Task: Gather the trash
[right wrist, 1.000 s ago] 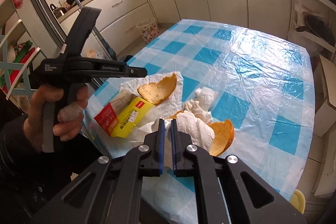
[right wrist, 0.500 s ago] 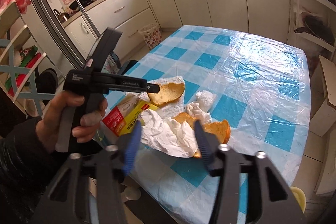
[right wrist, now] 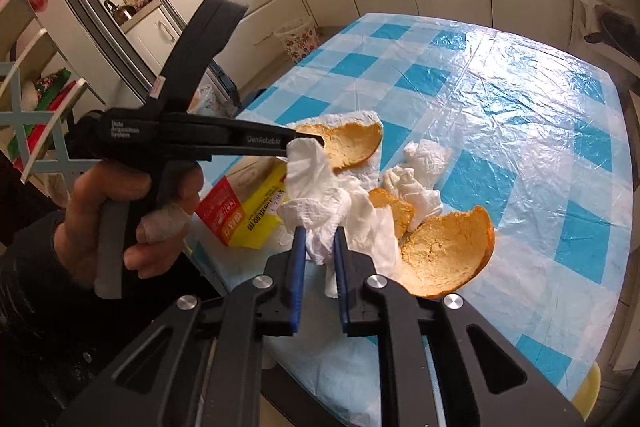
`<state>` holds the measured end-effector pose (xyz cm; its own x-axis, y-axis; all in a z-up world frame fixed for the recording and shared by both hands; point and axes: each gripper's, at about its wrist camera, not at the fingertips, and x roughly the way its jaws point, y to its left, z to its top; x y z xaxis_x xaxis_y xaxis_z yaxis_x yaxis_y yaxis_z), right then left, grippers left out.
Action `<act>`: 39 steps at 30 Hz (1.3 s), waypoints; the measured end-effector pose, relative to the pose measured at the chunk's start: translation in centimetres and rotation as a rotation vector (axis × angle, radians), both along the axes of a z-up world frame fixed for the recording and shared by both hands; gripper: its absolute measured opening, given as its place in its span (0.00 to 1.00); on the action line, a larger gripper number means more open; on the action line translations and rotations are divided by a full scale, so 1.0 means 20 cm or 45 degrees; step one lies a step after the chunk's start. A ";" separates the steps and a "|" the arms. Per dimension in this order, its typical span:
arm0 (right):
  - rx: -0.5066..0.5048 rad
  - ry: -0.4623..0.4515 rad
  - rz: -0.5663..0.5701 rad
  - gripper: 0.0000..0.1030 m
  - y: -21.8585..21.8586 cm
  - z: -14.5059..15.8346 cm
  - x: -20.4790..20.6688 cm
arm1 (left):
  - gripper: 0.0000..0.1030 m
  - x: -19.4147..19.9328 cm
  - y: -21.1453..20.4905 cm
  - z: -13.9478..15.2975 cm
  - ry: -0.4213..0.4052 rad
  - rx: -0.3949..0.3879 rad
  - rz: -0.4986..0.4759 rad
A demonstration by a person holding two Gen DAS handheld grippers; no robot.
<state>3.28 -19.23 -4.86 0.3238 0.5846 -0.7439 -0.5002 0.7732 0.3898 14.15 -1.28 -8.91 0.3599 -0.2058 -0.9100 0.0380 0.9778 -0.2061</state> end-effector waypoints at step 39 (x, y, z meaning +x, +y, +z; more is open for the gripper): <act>-0.093 0.017 -0.606 0.14 -0.94 -0.02 -0.19 | 0.05 -0.25 -0.37 0.37 -0.436 0.027 -0.214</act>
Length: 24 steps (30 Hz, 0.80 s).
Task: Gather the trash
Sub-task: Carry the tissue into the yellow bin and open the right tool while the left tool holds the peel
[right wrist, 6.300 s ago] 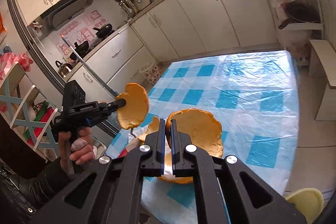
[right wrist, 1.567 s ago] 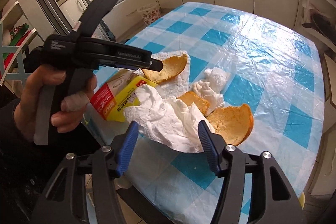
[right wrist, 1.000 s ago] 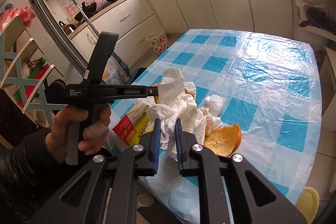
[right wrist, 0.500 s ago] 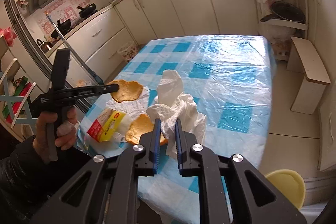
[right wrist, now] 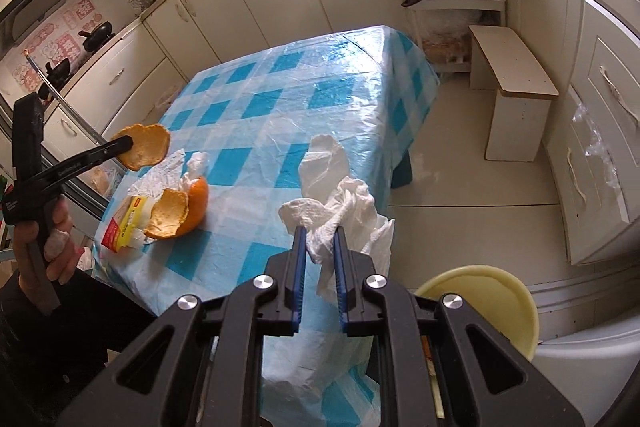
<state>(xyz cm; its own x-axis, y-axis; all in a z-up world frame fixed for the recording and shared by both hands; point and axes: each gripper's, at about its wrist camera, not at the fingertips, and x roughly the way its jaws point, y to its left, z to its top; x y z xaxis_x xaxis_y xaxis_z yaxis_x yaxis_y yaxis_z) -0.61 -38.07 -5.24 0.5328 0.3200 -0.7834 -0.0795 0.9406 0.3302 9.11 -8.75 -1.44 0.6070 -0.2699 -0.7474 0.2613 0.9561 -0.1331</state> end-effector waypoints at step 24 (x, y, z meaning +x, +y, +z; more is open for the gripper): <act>-0.181 0.368 -0.283 0.40 -0.35 -0.29 -0.13 | 0.05 -0.26 -0.56 0.03 -0.035 -0.020 -0.298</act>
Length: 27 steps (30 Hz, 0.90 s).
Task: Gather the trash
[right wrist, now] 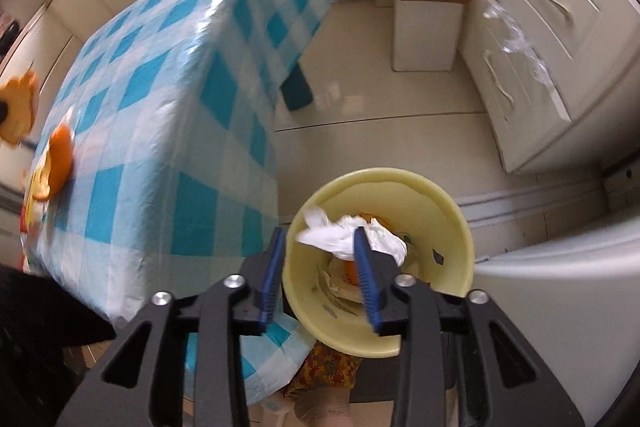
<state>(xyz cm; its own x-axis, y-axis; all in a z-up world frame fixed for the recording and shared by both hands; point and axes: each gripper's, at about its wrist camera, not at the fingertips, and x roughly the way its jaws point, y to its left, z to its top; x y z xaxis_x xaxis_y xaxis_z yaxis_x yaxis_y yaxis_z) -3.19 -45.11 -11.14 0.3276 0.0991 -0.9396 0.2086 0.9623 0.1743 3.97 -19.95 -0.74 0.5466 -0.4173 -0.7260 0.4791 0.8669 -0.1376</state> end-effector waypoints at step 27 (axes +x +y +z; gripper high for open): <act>0.299 -0.588 -0.291 0.62 -0.10 0.67 0.04 | 0.71 -0.26 -0.82 -0.51 0.371 0.012 -0.248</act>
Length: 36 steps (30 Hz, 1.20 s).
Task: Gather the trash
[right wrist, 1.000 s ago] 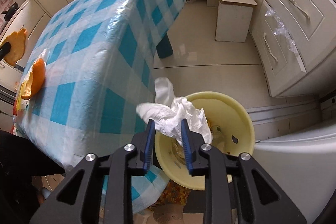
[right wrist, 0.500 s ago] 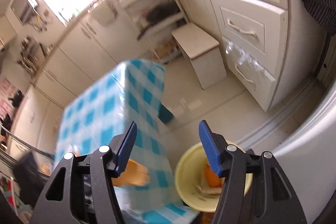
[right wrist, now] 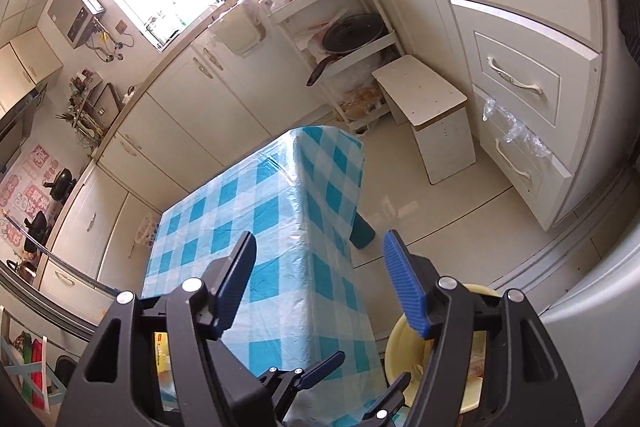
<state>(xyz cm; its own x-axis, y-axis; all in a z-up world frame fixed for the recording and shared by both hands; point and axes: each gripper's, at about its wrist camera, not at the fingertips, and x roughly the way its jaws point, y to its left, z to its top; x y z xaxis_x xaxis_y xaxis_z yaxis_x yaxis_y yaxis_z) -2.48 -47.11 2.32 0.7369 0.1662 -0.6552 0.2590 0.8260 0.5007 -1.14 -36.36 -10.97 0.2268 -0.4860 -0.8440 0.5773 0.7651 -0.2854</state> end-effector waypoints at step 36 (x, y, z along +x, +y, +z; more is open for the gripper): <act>-0.236 0.327 0.679 0.72 1.08 -0.39 0.36 | 0.89 0.62 1.82 0.24 -0.002 -0.030 0.840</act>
